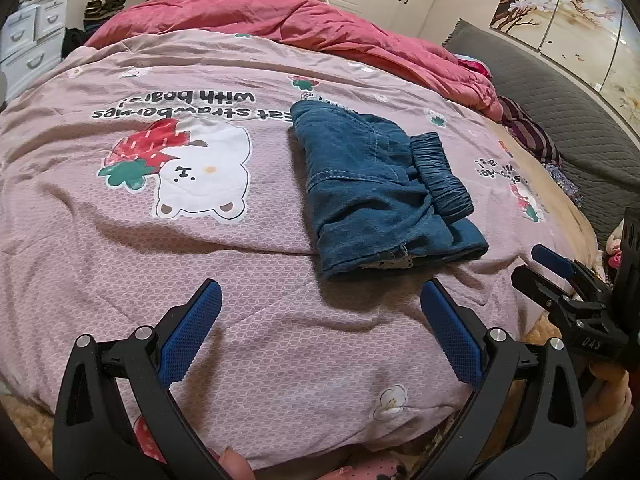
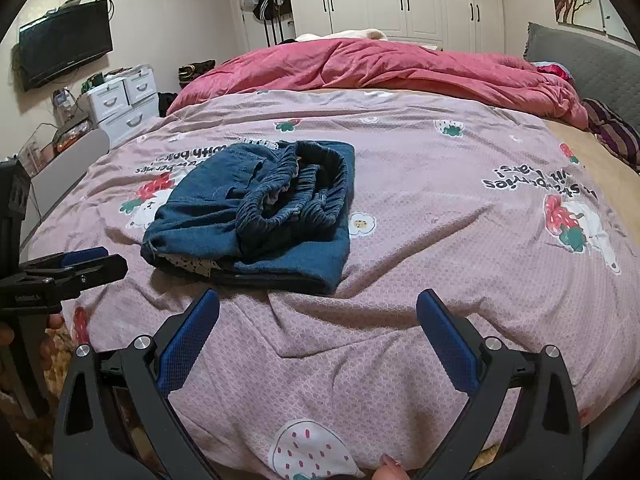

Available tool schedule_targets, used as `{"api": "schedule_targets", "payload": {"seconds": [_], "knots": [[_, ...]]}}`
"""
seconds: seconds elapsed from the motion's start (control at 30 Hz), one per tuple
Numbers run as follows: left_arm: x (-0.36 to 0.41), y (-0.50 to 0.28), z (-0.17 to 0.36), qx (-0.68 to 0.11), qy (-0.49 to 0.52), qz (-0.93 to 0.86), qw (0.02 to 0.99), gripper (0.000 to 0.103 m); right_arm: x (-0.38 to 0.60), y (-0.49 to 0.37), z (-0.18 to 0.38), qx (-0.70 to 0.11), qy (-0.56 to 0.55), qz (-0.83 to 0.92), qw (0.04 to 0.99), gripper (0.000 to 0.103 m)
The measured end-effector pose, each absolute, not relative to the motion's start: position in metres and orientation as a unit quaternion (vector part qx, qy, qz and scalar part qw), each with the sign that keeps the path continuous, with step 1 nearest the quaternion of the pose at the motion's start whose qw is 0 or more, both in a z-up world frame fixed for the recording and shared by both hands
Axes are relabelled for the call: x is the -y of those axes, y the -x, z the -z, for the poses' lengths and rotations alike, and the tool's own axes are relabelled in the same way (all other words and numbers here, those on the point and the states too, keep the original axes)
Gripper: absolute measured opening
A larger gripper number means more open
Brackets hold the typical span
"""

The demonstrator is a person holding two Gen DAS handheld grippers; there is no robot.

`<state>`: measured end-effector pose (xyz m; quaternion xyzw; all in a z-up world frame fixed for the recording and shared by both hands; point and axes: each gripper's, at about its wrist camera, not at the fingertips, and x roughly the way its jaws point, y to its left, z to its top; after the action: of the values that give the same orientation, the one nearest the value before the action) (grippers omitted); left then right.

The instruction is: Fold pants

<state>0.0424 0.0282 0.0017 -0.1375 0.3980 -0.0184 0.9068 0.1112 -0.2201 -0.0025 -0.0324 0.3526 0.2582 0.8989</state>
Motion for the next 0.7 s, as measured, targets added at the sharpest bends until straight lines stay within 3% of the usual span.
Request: {"api": "schedule_targets", "payload": {"seconds": [0.7], "knots": [[-0.0278, -0.0433, -0.0012, -0.403, 0.136, 0.017, 0.905, 0.093, 0.2185, -0.1128, 0.0055, -0.359, 0.035, -0.253, 0.898, 0.098]]}}
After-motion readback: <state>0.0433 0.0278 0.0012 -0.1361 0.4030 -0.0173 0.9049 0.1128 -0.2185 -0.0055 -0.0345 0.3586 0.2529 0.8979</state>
